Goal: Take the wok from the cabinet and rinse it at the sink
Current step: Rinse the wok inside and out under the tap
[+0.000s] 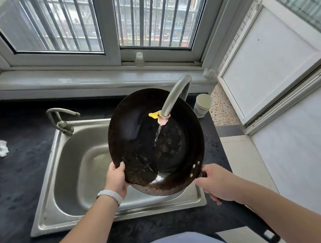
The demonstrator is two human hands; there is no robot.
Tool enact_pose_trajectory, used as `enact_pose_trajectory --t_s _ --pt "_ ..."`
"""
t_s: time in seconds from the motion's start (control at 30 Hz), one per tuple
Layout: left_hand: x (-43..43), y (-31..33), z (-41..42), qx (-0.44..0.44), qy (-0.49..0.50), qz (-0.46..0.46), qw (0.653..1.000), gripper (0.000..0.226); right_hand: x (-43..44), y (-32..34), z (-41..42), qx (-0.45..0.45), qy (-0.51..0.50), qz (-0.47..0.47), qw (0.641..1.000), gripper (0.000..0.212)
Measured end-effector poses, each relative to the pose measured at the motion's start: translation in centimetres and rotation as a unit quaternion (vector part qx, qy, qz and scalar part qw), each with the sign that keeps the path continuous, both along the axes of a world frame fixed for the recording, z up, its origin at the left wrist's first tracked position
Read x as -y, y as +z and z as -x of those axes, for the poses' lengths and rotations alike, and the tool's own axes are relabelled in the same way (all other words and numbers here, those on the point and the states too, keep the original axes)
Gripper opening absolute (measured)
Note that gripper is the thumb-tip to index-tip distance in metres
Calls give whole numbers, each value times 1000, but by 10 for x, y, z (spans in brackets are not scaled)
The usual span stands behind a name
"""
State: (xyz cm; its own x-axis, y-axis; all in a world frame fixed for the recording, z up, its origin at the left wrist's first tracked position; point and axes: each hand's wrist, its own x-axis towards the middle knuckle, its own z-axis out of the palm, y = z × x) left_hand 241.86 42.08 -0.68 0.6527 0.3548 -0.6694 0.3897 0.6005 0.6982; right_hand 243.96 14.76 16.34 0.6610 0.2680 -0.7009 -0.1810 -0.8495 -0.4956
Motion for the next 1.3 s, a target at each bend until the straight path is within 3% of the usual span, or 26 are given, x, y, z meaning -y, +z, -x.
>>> enact_pose_trajectory --t_s 0.43,0.93,1.3 --pt "-15 14 5 8 50 20 999 24 -4 -8 -5 3 19 -17 1000 22" --pt "-48 34 43 39 136 -1 990 40 -17 -63 -41 -13 99 -15 995 15" --pt "-51 48 69 26 158 -51 986 30 -36 -91 -66 -38 98 -34 994 13"
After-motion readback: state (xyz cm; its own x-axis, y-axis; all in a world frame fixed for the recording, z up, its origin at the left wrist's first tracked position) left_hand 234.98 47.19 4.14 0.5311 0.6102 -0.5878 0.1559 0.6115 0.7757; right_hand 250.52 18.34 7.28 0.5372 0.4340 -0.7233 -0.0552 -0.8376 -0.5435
